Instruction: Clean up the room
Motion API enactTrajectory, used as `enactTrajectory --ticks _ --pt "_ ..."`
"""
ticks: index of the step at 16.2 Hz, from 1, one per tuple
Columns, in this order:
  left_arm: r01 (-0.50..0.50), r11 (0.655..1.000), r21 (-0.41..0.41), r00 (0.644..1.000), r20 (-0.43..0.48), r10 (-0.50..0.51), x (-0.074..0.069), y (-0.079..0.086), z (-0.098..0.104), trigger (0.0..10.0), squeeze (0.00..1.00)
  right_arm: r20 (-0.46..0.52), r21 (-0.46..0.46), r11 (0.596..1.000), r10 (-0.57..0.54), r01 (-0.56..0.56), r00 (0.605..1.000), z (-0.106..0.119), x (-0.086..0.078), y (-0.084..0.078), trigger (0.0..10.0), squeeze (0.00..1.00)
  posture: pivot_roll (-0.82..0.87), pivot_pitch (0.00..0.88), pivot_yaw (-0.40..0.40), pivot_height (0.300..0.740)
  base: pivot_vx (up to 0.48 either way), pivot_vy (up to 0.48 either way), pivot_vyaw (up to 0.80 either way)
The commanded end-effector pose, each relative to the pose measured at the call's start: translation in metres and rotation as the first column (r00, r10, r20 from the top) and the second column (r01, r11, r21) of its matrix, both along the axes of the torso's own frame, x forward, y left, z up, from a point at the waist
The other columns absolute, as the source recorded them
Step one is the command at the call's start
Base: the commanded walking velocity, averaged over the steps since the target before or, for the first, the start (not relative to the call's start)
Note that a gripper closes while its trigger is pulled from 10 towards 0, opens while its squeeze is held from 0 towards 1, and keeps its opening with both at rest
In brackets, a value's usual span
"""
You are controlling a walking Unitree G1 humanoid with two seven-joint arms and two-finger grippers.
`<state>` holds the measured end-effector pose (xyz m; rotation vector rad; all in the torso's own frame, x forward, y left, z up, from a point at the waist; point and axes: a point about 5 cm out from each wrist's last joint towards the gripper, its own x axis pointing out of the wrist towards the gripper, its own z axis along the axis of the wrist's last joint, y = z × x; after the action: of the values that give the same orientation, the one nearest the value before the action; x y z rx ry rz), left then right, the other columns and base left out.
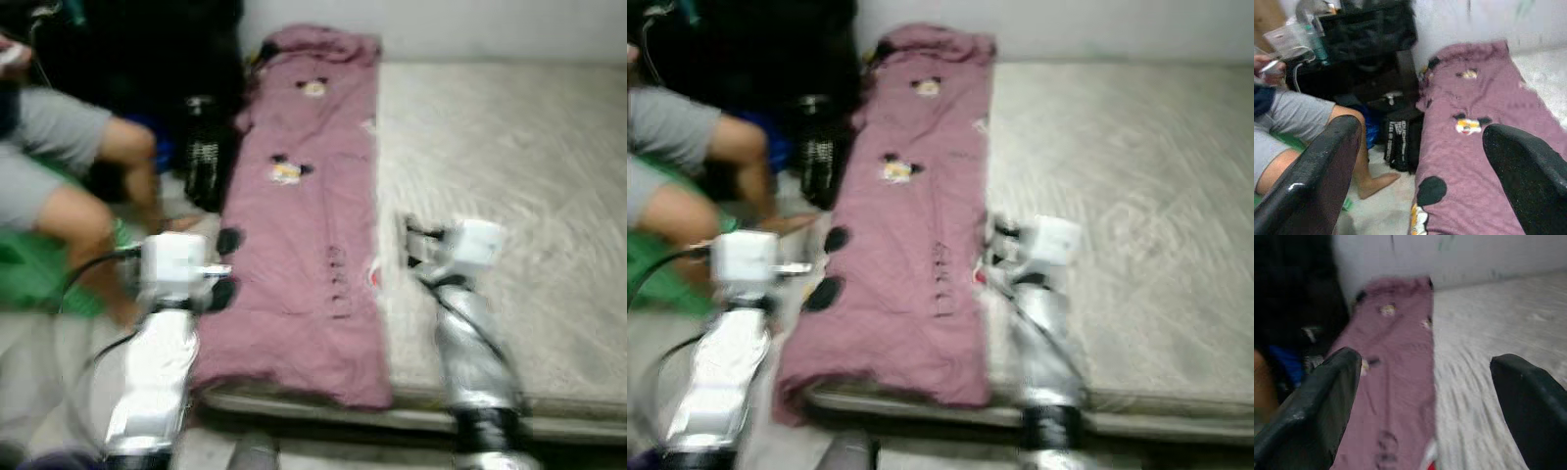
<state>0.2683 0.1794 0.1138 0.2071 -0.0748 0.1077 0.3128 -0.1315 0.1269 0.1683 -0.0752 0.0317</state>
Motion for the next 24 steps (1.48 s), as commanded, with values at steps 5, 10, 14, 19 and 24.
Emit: enactTrajectory --ticks 5,10,14,19,24 --pt "0.076 0.997 -0.018 0.997 0.01 -0.076 0.007 -0.021 0.006 10.0 0.0 -0.036 -0.036 0.998 -0.058 0.057 0.998 -0.014 -0.009 -0.022 10.0 0.0 0.02 0.0 0.046 0.74 0.0 0.0 0.0" --pt "0.078 0.996 -0.049 0.997 -0.001 -0.078 0.009 -0.022 0.005 10.0 0.0 -0.038 -0.032 0.999 -0.025 0.024 0.999 -0.016 -0.012 -0.017 10.0 0.0 0.02 0.0 0.048 0.74 0.0 0.0 0.0" --pt "0.084 0.995 -0.058 0.996 -0.006 -0.085 0.009 -0.022 0.005 10.0 0.0 -0.052 -0.035 0.999 0.011 -0.013 0.999 -0.018 -0.011 -0.009 10.0 0.0 0.02 0.0 0.045 0.74 0.0 0.0 0.0" --pt "0.082 0.995 -0.062 0.997 -0.004 -0.083 0.012 -0.022 0.006 10.0 0.0 -0.03 -0.069 0.997 0.039 -0.041 0.999 -0.014 -0.008 -0.006 10.0 0.0 0.02 0.003 0.04 0.74 0.0 0.0 0.46" --pt "0.084 0.994 -0.072 0.996 -0.013 -0.085 0.01 -0.023 0.004 10.0 0.0 -0.031 -0.063 0.997 0.034 -0.036 0.999 -0.014 -0.008 -0.008 10.0 0.0 0.02 0.001 0.039 0.74 0.0 0.0 0.56"
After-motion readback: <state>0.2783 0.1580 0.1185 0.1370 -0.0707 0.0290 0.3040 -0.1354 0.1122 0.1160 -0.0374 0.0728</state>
